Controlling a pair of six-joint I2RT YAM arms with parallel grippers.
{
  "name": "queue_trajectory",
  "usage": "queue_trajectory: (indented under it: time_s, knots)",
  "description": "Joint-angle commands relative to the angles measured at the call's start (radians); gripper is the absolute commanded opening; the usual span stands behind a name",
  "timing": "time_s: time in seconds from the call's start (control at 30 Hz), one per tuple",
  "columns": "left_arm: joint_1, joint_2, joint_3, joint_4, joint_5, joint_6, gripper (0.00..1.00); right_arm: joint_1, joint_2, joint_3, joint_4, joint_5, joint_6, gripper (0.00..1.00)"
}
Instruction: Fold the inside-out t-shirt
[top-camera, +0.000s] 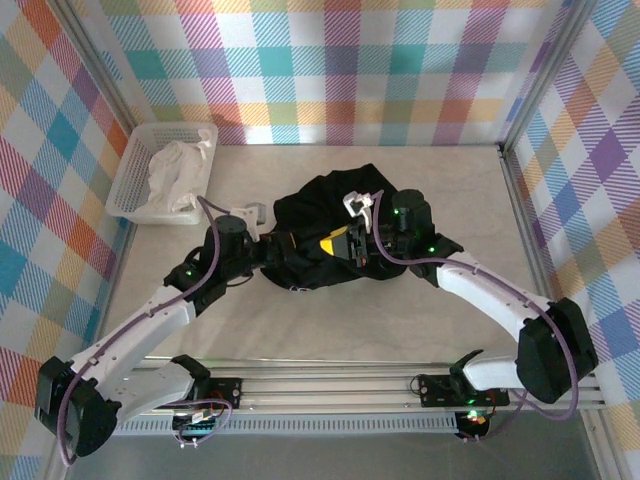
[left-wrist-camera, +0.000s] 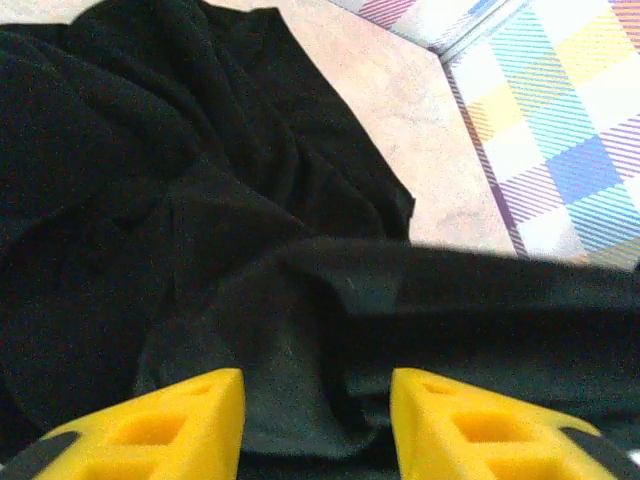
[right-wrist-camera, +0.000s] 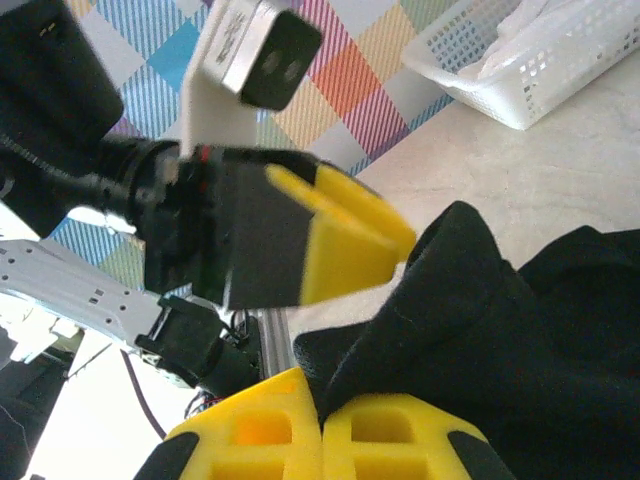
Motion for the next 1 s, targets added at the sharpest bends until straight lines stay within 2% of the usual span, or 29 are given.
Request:
queue_trajectory:
  time_s: [0.0, 0.13, 0.2, 0.27, 0.37, 0.43, 0.47, 0.53, 0.57, 0.7, 0.87, 0.97]
  knots:
    - [-0.043, -0.041, -0.045, -0.006, -0.041, -0.027, 0.48, -0.006, 0.005, 0.008, 0.077, -0.026, 0.035, 0.0]
    - [-0.058, 0.024, -0.039, 0.052, -0.019, -0.037, 0.49, -0.006, 0.009, 0.008, 0.093, -0.029, 0.044, 0.0]
    - [-0.058, 0.07, -0.025, 0.086, -0.03, -0.039, 0.44, -0.006, 0.008, 0.004, 0.102, -0.037, 0.047, 0.0]
    - [-0.059, 0.114, -0.008, 0.13, -0.055, -0.035, 0.32, -0.007, -0.005, -0.007, 0.088, -0.036, 0.032, 0.0]
    - [-0.041, 0.171, 0.02, 0.222, -0.02, -0.026, 0.0, -0.03, -0.053, -0.019, -0.014, -0.016, -0.047, 0.0]
    - [-0.007, 0.168, 0.009, 0.317, 0.126, -0.029, 0.0, -0.078, -0.092, -0.028, -0.107, 0.043, -0.079, 0.0]
    - [0.013, 0.15, -0.009, 0.382, 0.229, -0.033, 0.0, -0.105, -0.1, -0.016, -0.185, 0.123, -0.08, 0.0]
    - [0.043, 0.105, -0.053, 0.475, 0.379, -0.039, 0.0, -0.107, -0.074, 0.058, -0.387, 0.383, -0.106, 0.08]
    - [0.051, 0.076, -0.073, 0.498, 0.414, -0.034, 0.0, -0.1, -0.047, 0.089, -0.452, 0.471, -0.123, 0.13]
    - [0.064, 0.01, -0.098, 0.49, 0.432, -0.004, 0.0, -0.055, -0.011, 0.105, -0.479, 0.598, -0.147, 0.28]
    - [0.064, 0.017, -0.093, 0.481, 0.422, 0.008, 0.0, 0.0, -0.099, 0.068, -0.479, 0.621, -0.234, 0.41]
    - [0.064, 0.028, -0.088, 0.474, 0.419, 0.018, 0.0, 0.057, -0.174, 0.023, -0.469, 0.637, -0.277, 0.45]
